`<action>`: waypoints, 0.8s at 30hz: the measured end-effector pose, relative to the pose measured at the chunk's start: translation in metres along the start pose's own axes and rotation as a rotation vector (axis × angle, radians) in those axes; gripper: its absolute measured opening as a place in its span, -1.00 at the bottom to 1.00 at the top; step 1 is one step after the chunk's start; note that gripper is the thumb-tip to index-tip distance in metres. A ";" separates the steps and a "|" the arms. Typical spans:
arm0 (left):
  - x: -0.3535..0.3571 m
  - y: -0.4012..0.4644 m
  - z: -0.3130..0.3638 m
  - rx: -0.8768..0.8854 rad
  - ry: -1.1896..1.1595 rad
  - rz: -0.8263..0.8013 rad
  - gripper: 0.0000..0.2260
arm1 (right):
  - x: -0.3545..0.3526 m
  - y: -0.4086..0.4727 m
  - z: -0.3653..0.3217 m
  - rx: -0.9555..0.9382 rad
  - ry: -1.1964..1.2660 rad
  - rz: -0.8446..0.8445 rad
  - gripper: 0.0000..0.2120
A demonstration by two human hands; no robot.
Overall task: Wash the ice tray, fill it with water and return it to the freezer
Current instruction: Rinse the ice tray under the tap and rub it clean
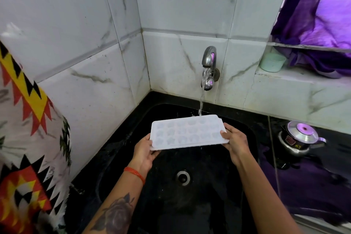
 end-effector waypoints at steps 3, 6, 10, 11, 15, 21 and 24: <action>0.000 0.003 -0.002 0.001 0.028 0.012 -0.58 | 0.002 -0.002 -0.006 -0.041 -0.013 -0.023 -0.63; -0.001 0.005 -0.005 -0.017 0.044 0.020 -0.57 | 0.003 -0.001 -0.010 -0.075 -0.029 -0.030 -0.63; 0.003 0.000 -0.008 -0.039 0.063 0.008 -0.58 | -0.002 0.006 -0.009 -0.080 -0.042 0.001 -0.62; 0.005 -0.001 -0.008 -0.041 0.055 0.002 -0.58 | -0.003 0.008 -0.008 -0.080 -0.046 0.007 -0.62; 0.011 -0.003 -0.004 -0.014 0.058 -0.019 -0.60 | -0.014 0.014 0.001 -0.044 -0.076 0.063 -0.63; 0.022 -0.009 -0.001 0.025 0.068 -0.058 -0.64 | -0.035 0.017 0.019 0.033 -0.116 0.157 -0.63; 0.027 -0.011 -0.001 0.033 0.060 -0.076 -0.64 | -0.041 0.015 0.021 0.052 -0.100 0.189 -0.64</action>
Point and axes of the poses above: each hand's wrist, its own y-axis towards the middle knuckle, its own x-axis out of the palm, z = x × y, the point moved 9 cm from there along y, towards the middle knuckle, and after that the axes turned 7 degrees about -x, right-handed, at the moved point
